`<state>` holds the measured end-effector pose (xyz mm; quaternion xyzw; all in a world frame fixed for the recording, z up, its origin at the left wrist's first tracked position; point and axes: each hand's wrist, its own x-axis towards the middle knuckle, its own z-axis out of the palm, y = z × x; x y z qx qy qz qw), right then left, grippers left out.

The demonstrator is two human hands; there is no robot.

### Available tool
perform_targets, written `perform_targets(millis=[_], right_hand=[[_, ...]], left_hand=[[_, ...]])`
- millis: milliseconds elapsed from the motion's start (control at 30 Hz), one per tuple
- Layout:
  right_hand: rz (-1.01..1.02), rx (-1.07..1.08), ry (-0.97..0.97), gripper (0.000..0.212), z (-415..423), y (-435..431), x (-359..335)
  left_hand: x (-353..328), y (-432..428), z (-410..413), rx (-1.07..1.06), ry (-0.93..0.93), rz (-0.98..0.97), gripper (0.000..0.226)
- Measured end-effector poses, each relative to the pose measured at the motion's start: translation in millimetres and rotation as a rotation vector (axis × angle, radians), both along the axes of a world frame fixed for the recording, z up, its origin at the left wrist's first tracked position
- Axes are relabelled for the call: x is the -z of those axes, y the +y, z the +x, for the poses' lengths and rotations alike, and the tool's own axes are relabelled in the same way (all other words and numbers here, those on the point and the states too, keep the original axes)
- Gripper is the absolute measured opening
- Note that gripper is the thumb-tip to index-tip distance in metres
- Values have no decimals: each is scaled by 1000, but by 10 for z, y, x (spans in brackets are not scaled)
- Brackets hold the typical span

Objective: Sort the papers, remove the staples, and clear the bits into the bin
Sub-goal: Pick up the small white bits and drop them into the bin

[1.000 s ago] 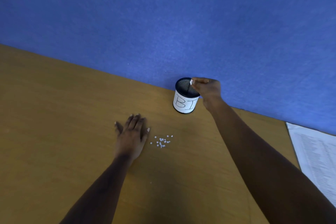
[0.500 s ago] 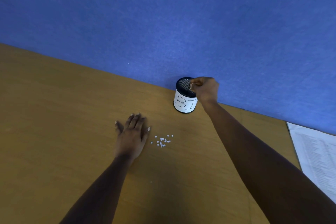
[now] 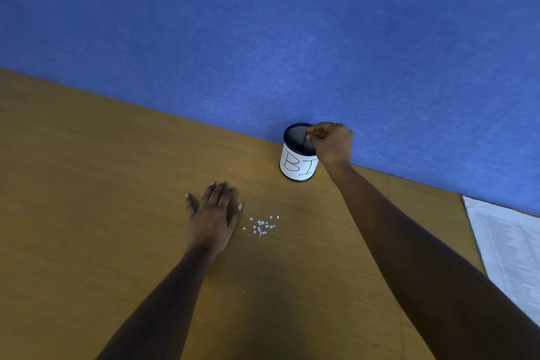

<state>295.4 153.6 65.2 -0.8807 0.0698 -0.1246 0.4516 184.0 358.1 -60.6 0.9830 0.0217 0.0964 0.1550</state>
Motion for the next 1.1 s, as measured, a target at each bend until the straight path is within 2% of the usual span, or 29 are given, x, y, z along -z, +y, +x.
perform_targets(millis=[100,267,400,500,600,833,933,1033,1100], right_hand=[[37,3,25,25,6,-39,5],[53,-11,-20,11,-27,-34,-18],[12,-31,-129,13,-211,42,49],[-53,-150,-240,12,-440,99,162],[-96,-261,-244,13,-670,162,380],[-219,-427,82,32,-1194,306,915],[-302,-433,154,48,-1342,460,1033],[-404,-441,183,82,-1458,622,1096],[-437,-465,149,84,-1489,689,1128]], left_hand=[[-2,-6,-6,-5,4,3,71],[2,-2,-7,1,0,5,70],[-9,-2,-14,2,6,3,72],[-2,6,-13,-2,10,6,72],[6,3,-1,-1,9,1,72],[-8,3,-11,-4,34,6,78],[-8,2,-8,-5,42,8,80],[-11,1,-9,-5,28,0,78],[-14,-1,-8,-1,18,-13,76]])
